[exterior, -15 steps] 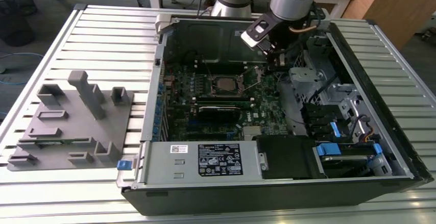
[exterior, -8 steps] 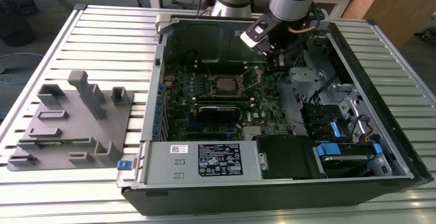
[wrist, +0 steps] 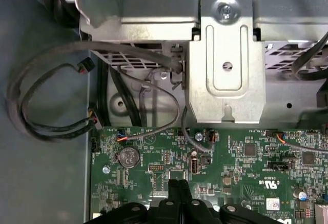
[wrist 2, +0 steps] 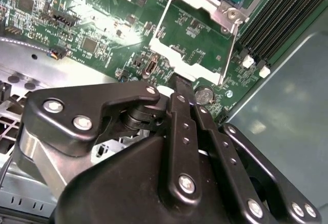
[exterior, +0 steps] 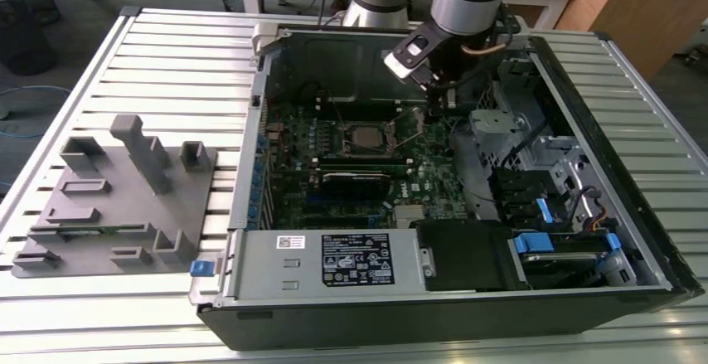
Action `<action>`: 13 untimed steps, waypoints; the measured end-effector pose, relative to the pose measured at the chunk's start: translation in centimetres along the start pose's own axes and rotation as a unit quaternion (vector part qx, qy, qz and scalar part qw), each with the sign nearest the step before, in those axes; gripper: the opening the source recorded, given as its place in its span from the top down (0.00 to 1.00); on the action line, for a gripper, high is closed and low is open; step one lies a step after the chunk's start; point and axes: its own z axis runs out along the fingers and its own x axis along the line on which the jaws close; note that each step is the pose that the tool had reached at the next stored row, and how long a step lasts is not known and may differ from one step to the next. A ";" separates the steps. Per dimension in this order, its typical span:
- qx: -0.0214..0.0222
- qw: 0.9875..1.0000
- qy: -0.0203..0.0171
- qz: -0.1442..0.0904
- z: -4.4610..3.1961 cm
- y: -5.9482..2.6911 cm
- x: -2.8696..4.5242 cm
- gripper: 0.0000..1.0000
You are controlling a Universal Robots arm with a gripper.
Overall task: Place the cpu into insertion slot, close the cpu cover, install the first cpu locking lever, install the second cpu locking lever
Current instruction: 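Close the cpu cover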
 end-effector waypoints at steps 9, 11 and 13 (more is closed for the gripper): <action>0.000 1.000 -0.004 0.000 0.23 -1.64 0.10 0.89; 0.000 1.000 -0.005 0.000 0.26 -2.12 0.14 0.89; 0.000 1.000 -0.005 0.000 0.31 -2.62 0.18 0.89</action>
